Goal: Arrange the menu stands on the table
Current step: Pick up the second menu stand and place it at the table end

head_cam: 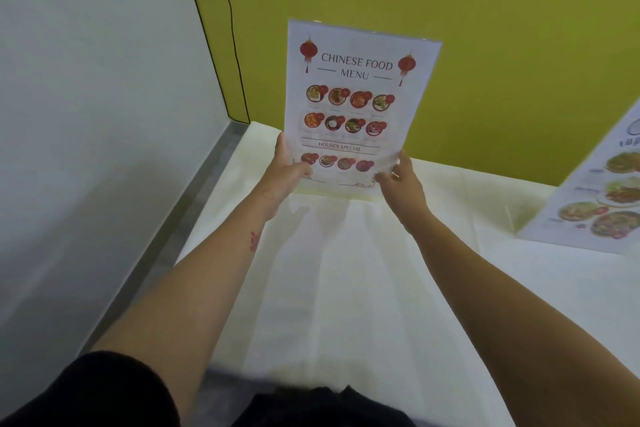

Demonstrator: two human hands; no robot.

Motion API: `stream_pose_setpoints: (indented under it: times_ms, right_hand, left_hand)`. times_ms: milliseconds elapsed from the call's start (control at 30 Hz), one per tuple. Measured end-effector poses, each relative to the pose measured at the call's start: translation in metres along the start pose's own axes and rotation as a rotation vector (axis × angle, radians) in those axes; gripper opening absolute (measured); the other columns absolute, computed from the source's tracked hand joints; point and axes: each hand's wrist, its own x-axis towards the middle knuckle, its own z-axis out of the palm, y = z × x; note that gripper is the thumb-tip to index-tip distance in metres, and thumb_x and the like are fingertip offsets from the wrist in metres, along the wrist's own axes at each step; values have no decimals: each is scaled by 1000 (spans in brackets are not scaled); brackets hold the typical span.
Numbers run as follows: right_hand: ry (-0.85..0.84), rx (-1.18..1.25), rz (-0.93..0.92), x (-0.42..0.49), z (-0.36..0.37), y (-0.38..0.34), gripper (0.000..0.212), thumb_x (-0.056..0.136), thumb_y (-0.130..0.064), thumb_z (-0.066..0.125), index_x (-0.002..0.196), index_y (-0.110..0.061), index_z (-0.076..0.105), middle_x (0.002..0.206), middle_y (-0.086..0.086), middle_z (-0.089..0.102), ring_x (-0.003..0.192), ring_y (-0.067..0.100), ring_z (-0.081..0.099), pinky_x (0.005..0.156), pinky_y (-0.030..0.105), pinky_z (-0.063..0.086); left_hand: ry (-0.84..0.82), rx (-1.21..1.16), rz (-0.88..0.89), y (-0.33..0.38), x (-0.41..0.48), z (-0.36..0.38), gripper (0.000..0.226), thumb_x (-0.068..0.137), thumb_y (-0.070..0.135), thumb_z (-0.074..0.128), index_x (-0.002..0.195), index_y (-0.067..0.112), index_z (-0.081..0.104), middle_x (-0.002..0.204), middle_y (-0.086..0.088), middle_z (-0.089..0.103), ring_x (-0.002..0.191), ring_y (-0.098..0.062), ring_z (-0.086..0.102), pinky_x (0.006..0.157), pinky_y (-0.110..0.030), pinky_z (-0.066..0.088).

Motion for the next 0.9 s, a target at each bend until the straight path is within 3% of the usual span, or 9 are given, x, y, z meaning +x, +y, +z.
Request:
stream_pose_setpoints:
  times_ms: [200,300,367,467,567,667,800,900]
  right_hand:
    - [-41,-15,-16,15,41,-28,68,89,-15,47,152,-30,24,143,1,56,112,27,60,92,45,52]
    - [-57,-36,-8,23,52,-35,68,93,-15,47,154,-28,21,148,1,51,102,23,54,86,37,48]
    - [-71,-45,9,26,57,-35,68,93,-15,47,154,-29,21,149,0,49,107,24,55,84,35,46]
    - [-77,-68,22,28,62,-33,68,92,-14,46,154,-31,21,150,0,49,121,30,55,86,37,46]
    - [-75,-65,31,33,66,-35,68,92,-15,45,153,-32,21,147,1,51,120,30,56,90,39,48]
    - [-81,-54,43,40,68,-38,70,91,-14,45,154,-33,21,144,0,53,120,29,55,89,38,46]
    - [-104,-44,40,48,73,-42,71,91,-13,45,154,-36,20,145,-1,53,115,24,53,87,36,44]
    - [-124,-59,25,50,79,-44,75,91,-14,46,155,-38,14,148,-2,50,121,27,52,93,39,45]
  left_hand:
    - [41,38,-11,6,18,-49,58,90,-5,49,123,38,31,127,12,49,109,-7,49,73,-15,36]
    - [41,59,-6,5,29,-63,62,89,-5,50,133,36,34,138,8,49,120,-12,48,85,-23,39]
    - [43,71,-10,3,34,-69,65,89,-5,51,141,30,34,139,9,47,125,-15,45,91,-29,37]
    - [60,78,-26,-1,37,-72,67,90,-7,51,145,26,34,133,11,45,121,-12,45,93,-30,37]
    - [23,46,-45,-6,44,-74,68,88,-7,52,139,32,33,142,4,49,129,-18,47,92,-29,43]
    - [37,28,-40,-5,53,-76,61,86,-7,52,132,30,38,138,1,53,128,-19,50,86,-25,47]
    - [66,45,-26,3,62,-82,65,89,-6,52,143,26,36,135,6,51,124,-16,50,93,-30,44]
    - [42,51,-18,4,66,-88,70,90,-5,51,146,32,30,141,7,49,127,-15,46,103,-36,42]
